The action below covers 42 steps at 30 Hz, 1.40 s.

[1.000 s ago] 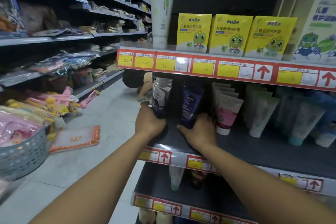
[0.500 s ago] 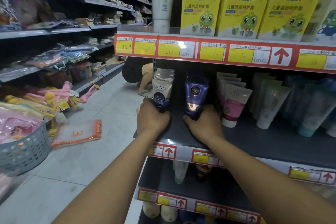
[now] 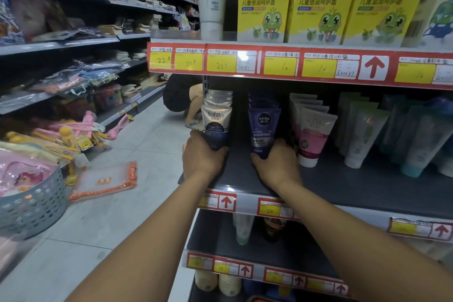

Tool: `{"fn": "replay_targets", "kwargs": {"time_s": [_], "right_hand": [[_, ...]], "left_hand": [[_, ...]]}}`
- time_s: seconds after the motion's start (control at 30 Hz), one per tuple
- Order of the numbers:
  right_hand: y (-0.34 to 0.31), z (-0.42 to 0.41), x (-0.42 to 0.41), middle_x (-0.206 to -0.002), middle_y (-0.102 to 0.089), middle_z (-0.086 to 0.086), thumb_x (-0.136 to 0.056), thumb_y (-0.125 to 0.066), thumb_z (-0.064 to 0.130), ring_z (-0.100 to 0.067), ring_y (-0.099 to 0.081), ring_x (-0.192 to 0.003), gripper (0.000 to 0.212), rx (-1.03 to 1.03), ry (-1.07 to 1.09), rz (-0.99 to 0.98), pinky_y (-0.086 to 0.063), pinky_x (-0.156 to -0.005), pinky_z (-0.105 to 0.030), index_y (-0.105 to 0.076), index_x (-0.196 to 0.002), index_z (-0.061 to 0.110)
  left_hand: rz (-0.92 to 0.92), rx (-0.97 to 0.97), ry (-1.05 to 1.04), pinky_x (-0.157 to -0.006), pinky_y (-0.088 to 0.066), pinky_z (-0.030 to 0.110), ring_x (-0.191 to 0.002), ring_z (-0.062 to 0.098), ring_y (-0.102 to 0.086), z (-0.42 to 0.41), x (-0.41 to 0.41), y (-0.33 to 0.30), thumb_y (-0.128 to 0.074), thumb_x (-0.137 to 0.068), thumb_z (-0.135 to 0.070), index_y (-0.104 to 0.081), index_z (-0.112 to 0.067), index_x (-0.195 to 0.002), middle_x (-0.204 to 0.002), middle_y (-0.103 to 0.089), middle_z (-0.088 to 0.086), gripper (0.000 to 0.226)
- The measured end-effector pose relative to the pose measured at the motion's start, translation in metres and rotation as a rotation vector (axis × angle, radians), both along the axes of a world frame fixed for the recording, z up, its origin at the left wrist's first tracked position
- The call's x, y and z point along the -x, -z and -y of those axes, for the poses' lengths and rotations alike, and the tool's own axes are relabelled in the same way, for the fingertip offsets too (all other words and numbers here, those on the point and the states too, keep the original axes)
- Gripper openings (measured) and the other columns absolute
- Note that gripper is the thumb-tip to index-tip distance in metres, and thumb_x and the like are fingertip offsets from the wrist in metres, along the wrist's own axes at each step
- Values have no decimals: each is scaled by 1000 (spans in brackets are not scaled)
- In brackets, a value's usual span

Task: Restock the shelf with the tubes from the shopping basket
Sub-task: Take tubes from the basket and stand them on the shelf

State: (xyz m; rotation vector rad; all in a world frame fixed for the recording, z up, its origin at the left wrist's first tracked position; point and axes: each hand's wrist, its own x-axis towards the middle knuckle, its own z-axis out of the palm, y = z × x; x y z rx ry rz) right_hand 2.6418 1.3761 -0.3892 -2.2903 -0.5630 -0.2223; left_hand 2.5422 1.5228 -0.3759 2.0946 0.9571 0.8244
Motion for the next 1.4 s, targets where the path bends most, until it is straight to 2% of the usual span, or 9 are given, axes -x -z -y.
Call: {"fn": "replay_targets", "kwargs": {"time_s": [0.3, 0.73, 0.87, 0.93, 1.03, 1.13, 1.2, 1.27, 1.4], "right_hand": [[0, 1, 0, -122, -64, -12, -87, -77, 37, -30, -61, -110, 53, -24, 6, 1, -50, -80, -32, -55, -125, 7], [-1, 1, 0, -125, -61, -12, -83, -81, 44, -29, -60, -114, 62, -28, 31, -26, -53, -86, -35, -54, -127, 8], [-6, 5, 9, -119, -62, -11, -79, -79, 55, -29, -63, -107, 67, -60, 108, -11, -54, -79, -36, -55, -121, 9], [-12, 10, 21, -112, -61, -9, -82, -70, 62, -29, -64, -98, 62, -55, 185, 73, -52, -69, -36, -55, -115, 12], [-20, 23, 37, -105, -59, -4, -88, -62, 54, -25, -63, -89, 43, -137, 184, 220, -47, -64, -34, -57, -109, 17], [-20, 42, 41, -100, -61, -2, -91, -58, 41, -22, -63, -86, 25, -124, 104, 349, -50, -66, -34, -59, -105, 20], [-19, 59, 37, -99, -63, -2, -91, -58, 34, -23, -63, -86, 21, -98, 72, 380, -51, -68, -35, -61, -104, 18], [-18, 78, 32, -99, -63, -5, -91, -60, 31, -24, -64, -85, 20, -70, 74, 390, -53, -68, -37, -63, -103, 15], [-20, 118, 19, -96, -61, -9, -91, -60, 30, -29, -63, -82, 20, -2, 148, 370, -52, -63, -38, -60, -98, 11]], "left_hand": [[-30, -3, -15, -93, -53, 44, -116, 34, -63, 0, -2, -2, -85, -82, -41, -50, -12, -130, -129, -66, 10, 66], [-34, 13, -7, -97, -53, 45, -119, 34, -63, 2, -2, -2, -86, -83, -39, -47, -13, -133, -133, -65, 10, 68], [51, 25, -25, -100, -54, 47, -122, 34, -60, 9, 1, -4, -89, -74, -34, -41, -14, -137, -133, -61, 11, 82], [163, -30, -56, -100, -53, 49, -119, 33, -58, 16, 7, -7, -84, -74, -29, -44, -16, -134, -130, -60, 9, 74], [268, -142, -112, -94, -51, 47, -115, 30, -55, 29, 18, -11, -77, -77, -23, -50, -16, -126, -123, -60, 6, 56], [223, -181, -97, -86, -48, 41, -108, 28, -57, 44, 21, -13, -74, -77, -20, -57, -18, -118, -114, -62, 6, 45], [194, -176, -23, -79, -44, 35, -102, 24, -58, 57, 20, -11, -73, -76, -19, -58, -22, -114, -107, -61, 1, 41], [182, -166, 56, -75, -48, 35, -96, 20, -59, 72, 17, -10, -73, -76, -18, -57, -26, -111, -102, -61, -3, 40], [117, -155, 146, -79, -55, 38, -91, 21, -63, 105, 10, -14, -70, -76, -23, -58, -28, -106, -99, -65, -5, 33]]}}
